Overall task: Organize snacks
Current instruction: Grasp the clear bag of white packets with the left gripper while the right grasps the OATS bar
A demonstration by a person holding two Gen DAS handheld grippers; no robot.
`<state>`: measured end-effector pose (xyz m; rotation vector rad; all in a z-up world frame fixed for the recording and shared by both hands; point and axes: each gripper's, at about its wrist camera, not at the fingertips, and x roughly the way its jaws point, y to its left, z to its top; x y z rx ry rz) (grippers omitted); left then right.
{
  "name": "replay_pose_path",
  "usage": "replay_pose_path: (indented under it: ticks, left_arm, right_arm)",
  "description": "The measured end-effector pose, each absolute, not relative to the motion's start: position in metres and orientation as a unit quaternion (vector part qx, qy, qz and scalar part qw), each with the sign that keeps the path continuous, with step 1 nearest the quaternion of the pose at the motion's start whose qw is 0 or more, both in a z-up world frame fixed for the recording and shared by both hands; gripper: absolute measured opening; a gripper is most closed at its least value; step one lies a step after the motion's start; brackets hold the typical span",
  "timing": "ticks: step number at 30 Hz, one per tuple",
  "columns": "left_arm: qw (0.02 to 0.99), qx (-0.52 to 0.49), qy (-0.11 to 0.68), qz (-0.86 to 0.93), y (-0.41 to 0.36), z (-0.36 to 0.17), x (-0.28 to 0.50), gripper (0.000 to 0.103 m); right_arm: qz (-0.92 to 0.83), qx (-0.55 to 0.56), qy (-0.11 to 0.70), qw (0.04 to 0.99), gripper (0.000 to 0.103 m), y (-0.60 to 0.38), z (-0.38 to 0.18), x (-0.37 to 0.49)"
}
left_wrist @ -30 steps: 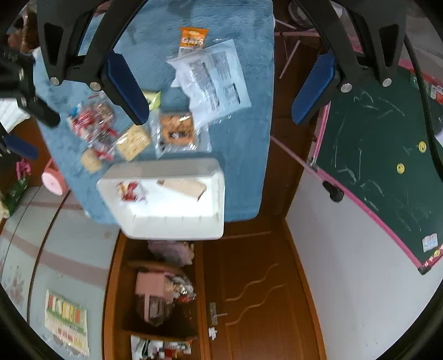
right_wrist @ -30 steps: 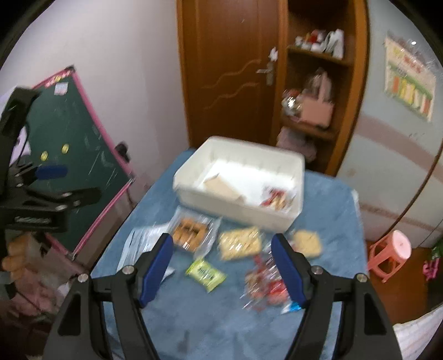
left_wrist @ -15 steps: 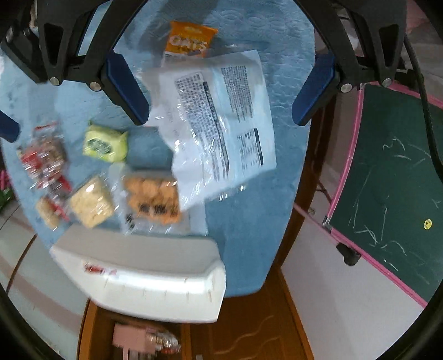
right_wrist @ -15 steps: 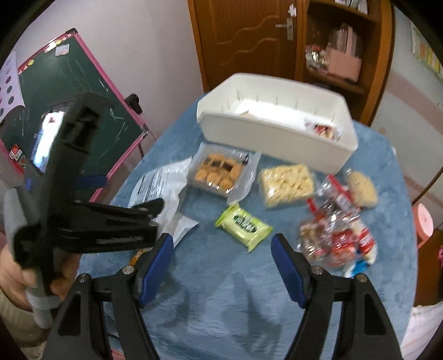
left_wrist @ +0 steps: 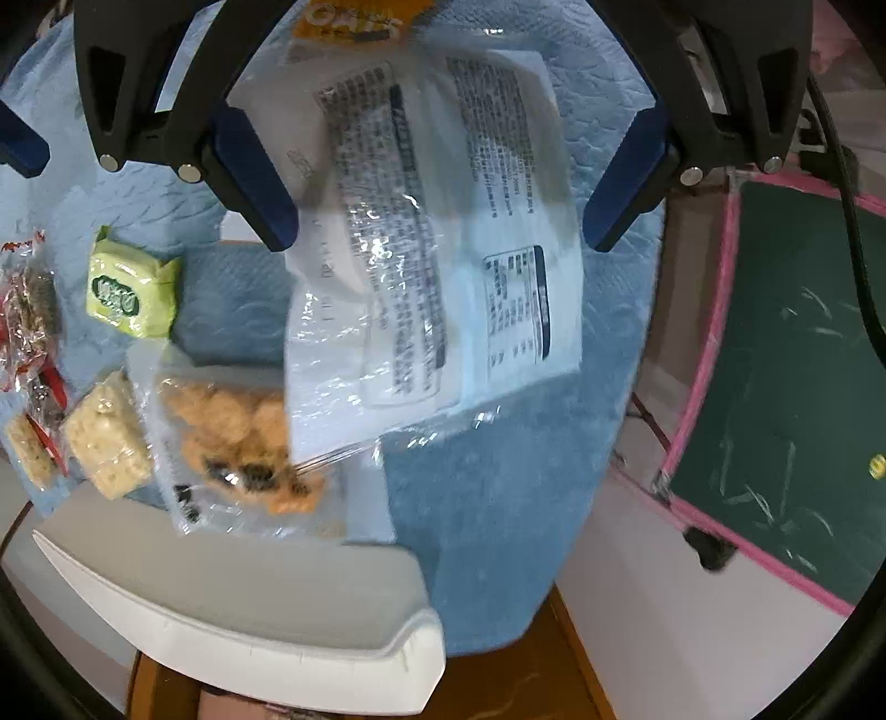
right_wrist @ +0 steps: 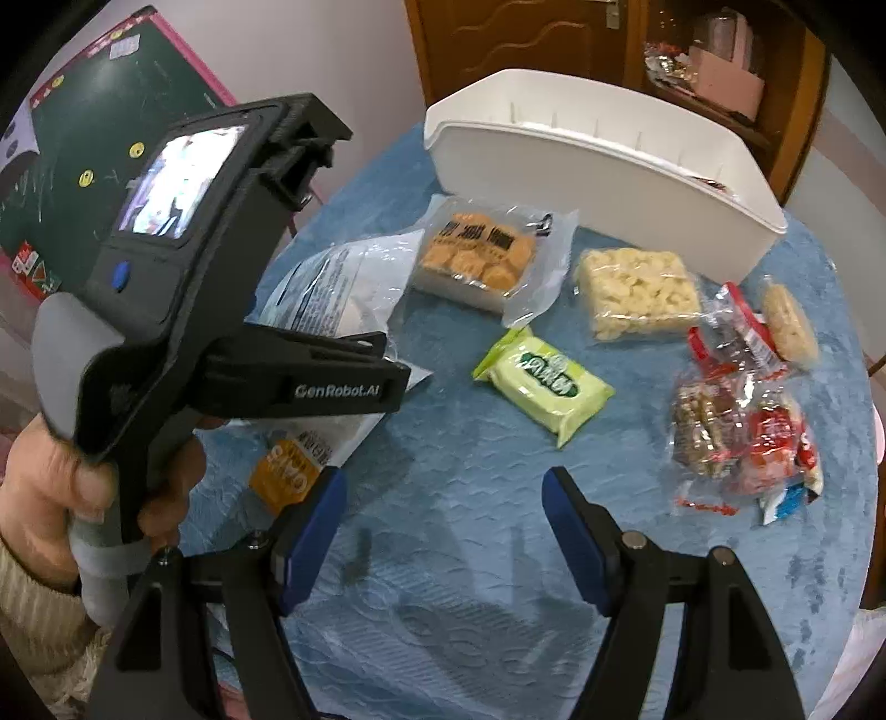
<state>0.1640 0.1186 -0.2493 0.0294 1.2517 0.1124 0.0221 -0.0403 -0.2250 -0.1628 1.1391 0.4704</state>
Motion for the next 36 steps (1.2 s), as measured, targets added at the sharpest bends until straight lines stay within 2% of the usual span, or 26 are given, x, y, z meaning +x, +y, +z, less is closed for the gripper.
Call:
replay_pose_path:
  ticks: [4,14,16,20,36]
  left_arm:
    - [0.8,-0.056,0.597,0.031,0.141,-0.259,0.165,0.103]
    - [0.792,-0.11,0.6,-0.002,0.165,-0.276,0.166,0.101]
    - [0.796,-0.108,0.595,-0.008,0.167,-0.273,0.167,0.093]
    - [0.801,-0.103,0.589,-0.011,0.166,-0.27,0.164,0.09]
    - [0.845,-0.07,0.527,0.064,0.186,-0.209,0.108,0.09]
  right_arm:
    - [0.228,-0.081,0.541,0.805,0.074,-0.033,-0.232,0.021]
    - [0.246,-0.067,0.583,0.772,0.074,-0.016,-0.257,0.026]
    - [0.25,-0.064,0.586,0.768,0.074,-0.012,-0.26,0.026]
    - [0.254,-0.051,0.591,0.764,0.074,-0.006,-0.263,0.029]
    - [0.242,0.002,0.629,0.739,0.076,0.044,-0.286,0.059]
